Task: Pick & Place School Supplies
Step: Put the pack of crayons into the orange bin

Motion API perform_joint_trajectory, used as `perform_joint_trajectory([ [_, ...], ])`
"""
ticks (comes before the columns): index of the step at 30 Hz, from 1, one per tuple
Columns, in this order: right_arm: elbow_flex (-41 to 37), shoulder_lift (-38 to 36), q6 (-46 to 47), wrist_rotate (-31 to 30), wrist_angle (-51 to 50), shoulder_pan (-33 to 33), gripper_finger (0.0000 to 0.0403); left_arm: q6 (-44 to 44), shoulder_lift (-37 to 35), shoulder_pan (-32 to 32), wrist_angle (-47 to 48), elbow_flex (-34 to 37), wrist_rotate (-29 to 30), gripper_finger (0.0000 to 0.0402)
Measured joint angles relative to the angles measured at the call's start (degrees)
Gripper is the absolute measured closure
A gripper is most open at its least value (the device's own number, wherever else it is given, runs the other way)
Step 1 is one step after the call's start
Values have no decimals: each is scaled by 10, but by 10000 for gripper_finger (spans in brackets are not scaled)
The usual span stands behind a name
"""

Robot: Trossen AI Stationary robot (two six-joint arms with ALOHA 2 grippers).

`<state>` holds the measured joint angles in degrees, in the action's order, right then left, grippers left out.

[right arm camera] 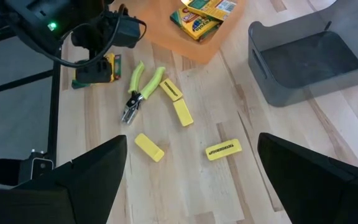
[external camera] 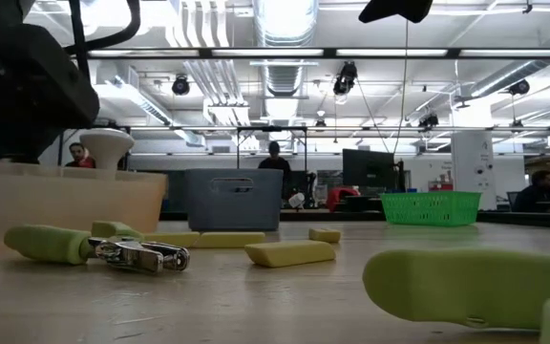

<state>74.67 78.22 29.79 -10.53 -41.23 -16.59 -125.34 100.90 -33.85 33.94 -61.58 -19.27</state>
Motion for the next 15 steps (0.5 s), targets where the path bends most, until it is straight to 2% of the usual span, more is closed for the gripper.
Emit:
perform_joint_trajectory([
  [15, 0, 0, 0, 0, 0, 0, 48, -1, 0, 0, 15, 0, 14, 41],
])
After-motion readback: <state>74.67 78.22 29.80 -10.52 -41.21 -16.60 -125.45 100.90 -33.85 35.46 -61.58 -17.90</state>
